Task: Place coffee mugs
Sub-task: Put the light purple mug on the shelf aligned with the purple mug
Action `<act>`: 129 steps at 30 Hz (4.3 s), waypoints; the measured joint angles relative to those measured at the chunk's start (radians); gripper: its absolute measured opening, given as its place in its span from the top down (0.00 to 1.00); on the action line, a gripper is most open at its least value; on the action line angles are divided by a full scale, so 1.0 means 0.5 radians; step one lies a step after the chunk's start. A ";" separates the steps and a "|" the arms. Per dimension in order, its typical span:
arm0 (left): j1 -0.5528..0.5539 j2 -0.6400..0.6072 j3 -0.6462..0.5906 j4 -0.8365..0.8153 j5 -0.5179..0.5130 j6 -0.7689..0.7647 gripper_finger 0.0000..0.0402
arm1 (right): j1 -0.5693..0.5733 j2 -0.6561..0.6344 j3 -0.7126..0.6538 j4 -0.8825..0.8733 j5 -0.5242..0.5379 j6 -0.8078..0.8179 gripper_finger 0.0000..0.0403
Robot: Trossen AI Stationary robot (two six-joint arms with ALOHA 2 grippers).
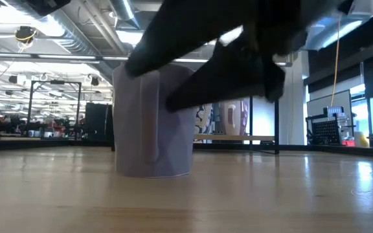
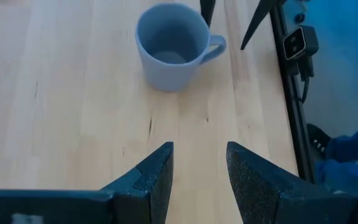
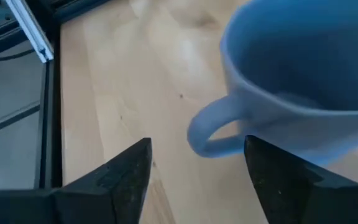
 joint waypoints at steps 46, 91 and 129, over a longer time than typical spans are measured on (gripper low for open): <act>0.003 -0.042 0.000 -0.007 -0.067 0.067 0.64 | -0.005 0.175 0.003 -0.045 0.618 0.247 0.96; 0.002 -0.041 0.002 -0.008 -0.048 0.172 0.64 | -0.003 -0.001 -0.005 -0.451 0.638 0.699 0.51; 0.003 -0.185 0.004 -0.021 -0.052 0.244 0.64 | 0.012 -0.171 -0.002 -1.071 0.683 1.013 0.94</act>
